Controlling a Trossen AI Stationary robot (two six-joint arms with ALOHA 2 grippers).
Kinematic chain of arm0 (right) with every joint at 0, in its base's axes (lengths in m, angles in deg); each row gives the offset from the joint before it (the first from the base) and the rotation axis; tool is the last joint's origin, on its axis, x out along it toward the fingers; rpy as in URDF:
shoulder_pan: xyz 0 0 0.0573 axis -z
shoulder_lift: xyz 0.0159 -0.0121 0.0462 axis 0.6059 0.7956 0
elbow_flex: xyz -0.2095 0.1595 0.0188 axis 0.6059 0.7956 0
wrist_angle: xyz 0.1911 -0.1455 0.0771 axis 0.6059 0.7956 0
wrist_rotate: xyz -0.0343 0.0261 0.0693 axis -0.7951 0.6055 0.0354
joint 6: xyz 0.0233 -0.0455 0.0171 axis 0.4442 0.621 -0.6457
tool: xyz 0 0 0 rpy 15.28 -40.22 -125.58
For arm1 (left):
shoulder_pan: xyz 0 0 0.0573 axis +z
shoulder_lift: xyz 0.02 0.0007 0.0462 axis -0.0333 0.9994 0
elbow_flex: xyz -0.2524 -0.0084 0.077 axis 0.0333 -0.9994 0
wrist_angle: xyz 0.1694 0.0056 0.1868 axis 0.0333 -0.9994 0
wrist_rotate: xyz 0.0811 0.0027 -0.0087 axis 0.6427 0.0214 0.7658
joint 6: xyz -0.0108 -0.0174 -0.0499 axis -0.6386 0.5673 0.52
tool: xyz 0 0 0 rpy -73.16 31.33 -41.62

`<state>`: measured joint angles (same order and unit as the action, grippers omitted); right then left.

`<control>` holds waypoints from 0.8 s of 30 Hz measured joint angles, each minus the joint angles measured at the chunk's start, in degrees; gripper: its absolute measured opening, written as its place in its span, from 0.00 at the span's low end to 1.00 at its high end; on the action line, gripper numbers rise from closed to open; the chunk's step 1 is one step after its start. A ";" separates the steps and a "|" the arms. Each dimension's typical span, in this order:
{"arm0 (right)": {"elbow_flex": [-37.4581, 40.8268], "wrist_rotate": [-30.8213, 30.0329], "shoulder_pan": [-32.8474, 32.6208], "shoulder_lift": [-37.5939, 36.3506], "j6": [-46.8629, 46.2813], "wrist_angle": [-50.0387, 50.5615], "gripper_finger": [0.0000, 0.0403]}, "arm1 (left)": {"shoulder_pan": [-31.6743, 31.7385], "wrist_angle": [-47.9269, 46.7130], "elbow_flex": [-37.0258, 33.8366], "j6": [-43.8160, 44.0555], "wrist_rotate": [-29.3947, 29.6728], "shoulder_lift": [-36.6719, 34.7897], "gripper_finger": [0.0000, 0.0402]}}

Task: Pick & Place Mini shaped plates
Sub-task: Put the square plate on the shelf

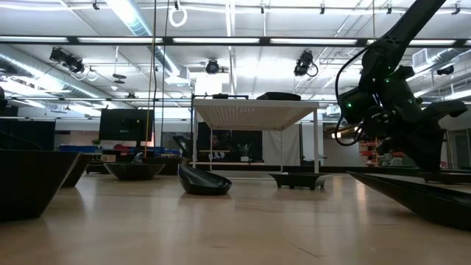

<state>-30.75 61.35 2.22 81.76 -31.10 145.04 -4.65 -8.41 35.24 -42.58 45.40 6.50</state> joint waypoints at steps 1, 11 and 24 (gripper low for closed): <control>0.00 0.01 0.00 0.00 0.00 0.00 0.08 | 0.00 0.00 -0.01 0.00 -0.02 0.00 0.01; 0.00 0.21 0.03 0.00 0.00 0.46 0.01 | 0.00 0.00 0.02 0.00 0.00 0.00 0.01; -2.39 -0.16 0.04 -1.56 -0.35 4.45 0.00 | 0.00 0.00 0.00 0.00 0.00 -0.01 0.01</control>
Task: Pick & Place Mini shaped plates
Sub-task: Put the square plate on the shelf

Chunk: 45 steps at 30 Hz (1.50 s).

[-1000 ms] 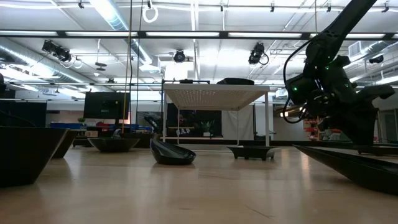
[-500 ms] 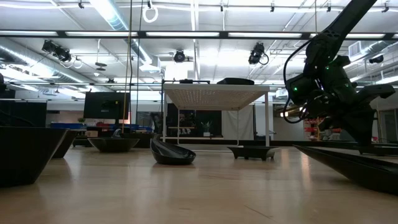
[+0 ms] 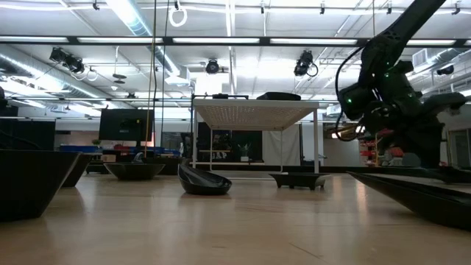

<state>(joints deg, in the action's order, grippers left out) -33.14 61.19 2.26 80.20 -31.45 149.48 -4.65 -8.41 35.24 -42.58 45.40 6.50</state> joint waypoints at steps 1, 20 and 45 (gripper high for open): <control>-0.64 -0.06 0.06 -0.19 -0.51 0.39 0.00 | 0.00 0.00 0.00 0.00 0.00 0.01 0.01; -11.75 -0.05 2.10 -1.20 -4.51 5.57 0.00 | 0.00 0.02 0.01 0.00 0.00 0.01 0.01; -40.08 0.16 4.04 -5.96 -27.39 12.23 0.00 | 0.00 0.00 0.00 0.00 0.00 0.01 0.01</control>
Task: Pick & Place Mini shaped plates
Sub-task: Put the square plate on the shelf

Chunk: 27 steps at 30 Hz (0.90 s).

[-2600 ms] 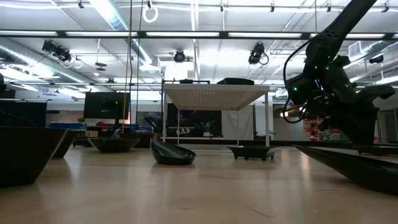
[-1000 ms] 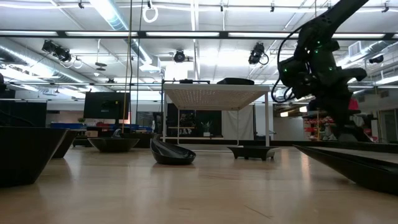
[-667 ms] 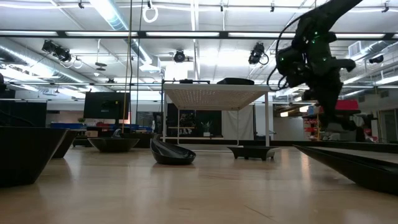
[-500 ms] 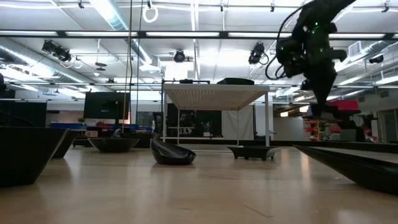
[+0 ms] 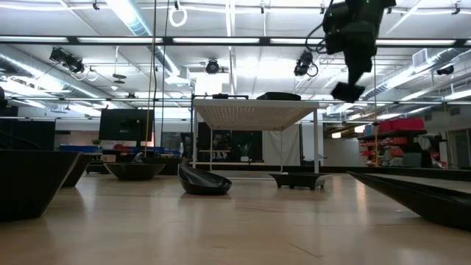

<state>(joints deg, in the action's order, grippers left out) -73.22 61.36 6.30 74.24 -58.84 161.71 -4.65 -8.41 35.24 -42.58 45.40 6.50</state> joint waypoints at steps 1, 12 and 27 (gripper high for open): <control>-0.84 0.01 -0.24 0.00 -1.44 -0.25 0.00 | 0.00 0.00 -0.01 0.00 -0.01 0.00 0.01; -9.87 6.20 -3.92 2.90 -20.30 -7.17 0.00 | 0.00 0.00 0.01 0.00 0.00 0.00 0.01; -11.85 13.48 -8.20 10.02 -44.01 -30.57 0.00 | 0.00 0.01 0.01 0.00 0.00 0.00 0.01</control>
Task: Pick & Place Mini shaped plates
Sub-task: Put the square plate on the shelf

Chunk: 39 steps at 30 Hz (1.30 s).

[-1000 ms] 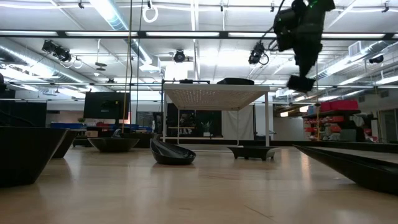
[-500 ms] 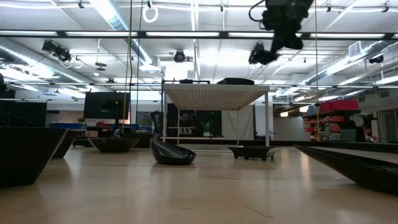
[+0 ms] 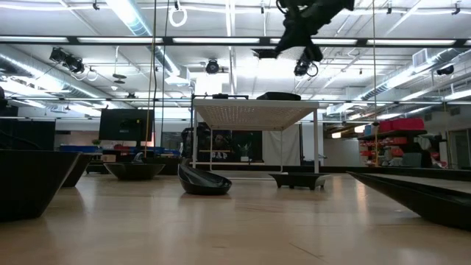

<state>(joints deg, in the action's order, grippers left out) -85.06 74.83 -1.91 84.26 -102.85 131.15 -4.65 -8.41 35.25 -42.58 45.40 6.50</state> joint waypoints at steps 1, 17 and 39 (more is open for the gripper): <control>0.00 0.47 -0.20 0.49 -1.87 -1.34 0.00 | 0.00 -0.01 -0.01 0.00 -0.01 -0.01 0.01; -0.16 1.43 -1.22 7.11 -22.90 -17.57 0.00 | 0.00 -0.01 -0.02 0.00 -0.02 0.00 0.01; -14.82 2.96 -0.99 21.51 -24.20 -12.41 0.00 | 0.00 -0.01 -0.02 0.00 0.00 -0.02 0.01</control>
<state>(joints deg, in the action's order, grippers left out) -99.88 77.80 -2.89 105.77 -127.06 118.74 -4.65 -8.41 35.23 -42.58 45.40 6.48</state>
